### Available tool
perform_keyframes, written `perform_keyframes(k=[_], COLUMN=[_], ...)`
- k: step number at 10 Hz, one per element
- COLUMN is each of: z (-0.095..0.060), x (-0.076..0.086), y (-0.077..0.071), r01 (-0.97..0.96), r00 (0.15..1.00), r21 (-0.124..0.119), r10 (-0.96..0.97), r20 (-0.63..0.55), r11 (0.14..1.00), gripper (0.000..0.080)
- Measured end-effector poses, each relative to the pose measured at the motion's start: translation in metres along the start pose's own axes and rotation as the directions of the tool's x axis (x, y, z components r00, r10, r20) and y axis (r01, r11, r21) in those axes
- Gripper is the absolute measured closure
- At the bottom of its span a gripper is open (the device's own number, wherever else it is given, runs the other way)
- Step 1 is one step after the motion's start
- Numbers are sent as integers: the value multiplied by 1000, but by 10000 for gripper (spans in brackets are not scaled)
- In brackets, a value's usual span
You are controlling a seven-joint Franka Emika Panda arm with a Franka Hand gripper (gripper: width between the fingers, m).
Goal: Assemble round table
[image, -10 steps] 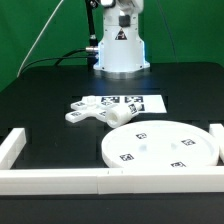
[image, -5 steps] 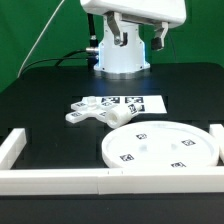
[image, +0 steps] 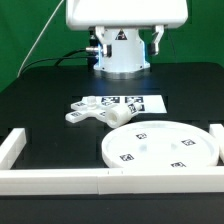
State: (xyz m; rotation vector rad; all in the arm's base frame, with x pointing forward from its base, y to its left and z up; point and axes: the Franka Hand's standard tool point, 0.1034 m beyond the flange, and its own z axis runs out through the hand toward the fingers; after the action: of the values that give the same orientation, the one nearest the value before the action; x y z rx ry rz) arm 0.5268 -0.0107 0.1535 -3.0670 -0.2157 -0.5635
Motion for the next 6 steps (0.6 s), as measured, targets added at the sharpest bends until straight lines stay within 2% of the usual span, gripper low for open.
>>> perform_keyframes(k=[2, 3, 6], z=[12, 12, 12], x=[-2, -1, -2], y=[1, -4, -4], r01=[-268, -318, -461], r00=[962, 947, 886], r21=[30, 31, 24], r10=[267, 316, 459], r20=[51, 51, 56], r11=[963, 948, 887], gripper=[150, 150, 150])
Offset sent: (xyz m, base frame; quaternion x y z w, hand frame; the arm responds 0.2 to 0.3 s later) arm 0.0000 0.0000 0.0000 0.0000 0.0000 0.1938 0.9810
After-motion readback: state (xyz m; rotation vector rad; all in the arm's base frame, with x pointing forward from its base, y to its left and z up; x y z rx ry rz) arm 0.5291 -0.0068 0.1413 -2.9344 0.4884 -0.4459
